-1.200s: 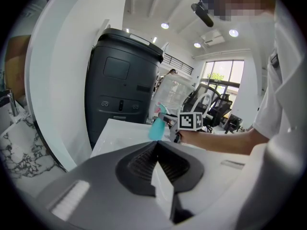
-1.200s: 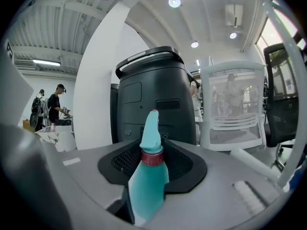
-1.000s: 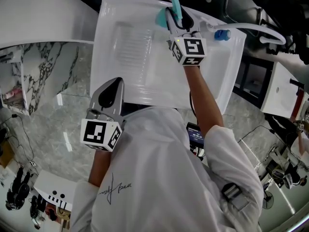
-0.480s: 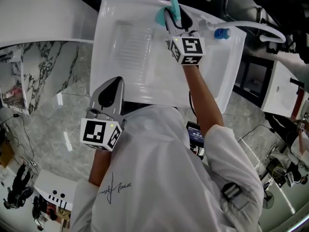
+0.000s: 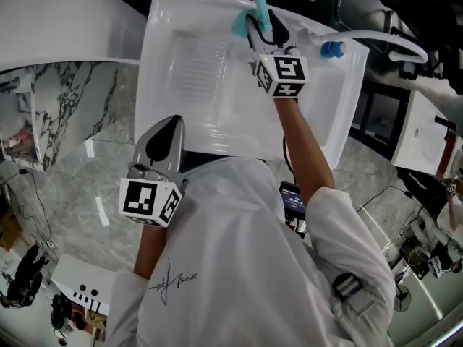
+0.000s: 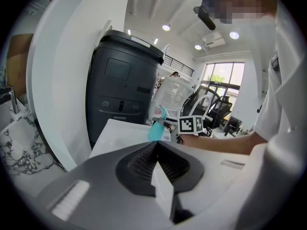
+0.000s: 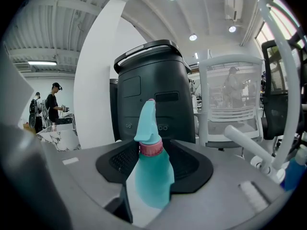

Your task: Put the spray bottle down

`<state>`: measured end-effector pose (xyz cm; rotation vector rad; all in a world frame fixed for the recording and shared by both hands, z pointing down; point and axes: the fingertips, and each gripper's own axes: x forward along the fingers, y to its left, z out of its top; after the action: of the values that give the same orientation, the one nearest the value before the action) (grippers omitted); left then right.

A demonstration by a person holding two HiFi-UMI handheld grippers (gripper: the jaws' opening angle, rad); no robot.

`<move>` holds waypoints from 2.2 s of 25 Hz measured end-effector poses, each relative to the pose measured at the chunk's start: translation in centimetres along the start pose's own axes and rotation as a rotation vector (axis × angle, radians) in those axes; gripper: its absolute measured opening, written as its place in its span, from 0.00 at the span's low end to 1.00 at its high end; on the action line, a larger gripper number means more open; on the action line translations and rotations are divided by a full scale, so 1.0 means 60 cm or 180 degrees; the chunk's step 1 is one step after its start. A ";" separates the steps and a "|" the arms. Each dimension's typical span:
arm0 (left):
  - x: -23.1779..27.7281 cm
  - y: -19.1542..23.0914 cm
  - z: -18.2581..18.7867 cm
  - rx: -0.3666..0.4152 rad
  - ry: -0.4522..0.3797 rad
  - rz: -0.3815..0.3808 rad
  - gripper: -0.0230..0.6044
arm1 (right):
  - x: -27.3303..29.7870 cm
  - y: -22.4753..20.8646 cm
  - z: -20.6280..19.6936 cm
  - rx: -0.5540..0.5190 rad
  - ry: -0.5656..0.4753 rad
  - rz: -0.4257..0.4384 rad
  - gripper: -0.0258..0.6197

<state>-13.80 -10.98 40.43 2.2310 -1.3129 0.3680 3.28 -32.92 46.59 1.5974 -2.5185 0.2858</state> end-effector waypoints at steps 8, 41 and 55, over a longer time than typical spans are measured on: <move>0.002 -0.006 0.002 0.0041 -0.0007 -0.0028 0.12 | -0.006 0.002 0.002 0.0053 0.0000 0.0008 0.30; -0.015 -0.029 0.012 0.0126 -0.0196 -0.0184 0.12 | -0.071 0.012 0.007 0.0102 0.0092 -0.0027 0.30; -0.030 -0.039 0.014 0.0182 -0.0287 -0.0259 0.12 | -0.121 0.011 0.026 0.0078 0.0071 -0.0074 0.30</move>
<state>-12.66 -9.21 38.14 2.3654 -1.2669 0.2815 5.72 -26.63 43.39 1.6220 -2.4875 0.3311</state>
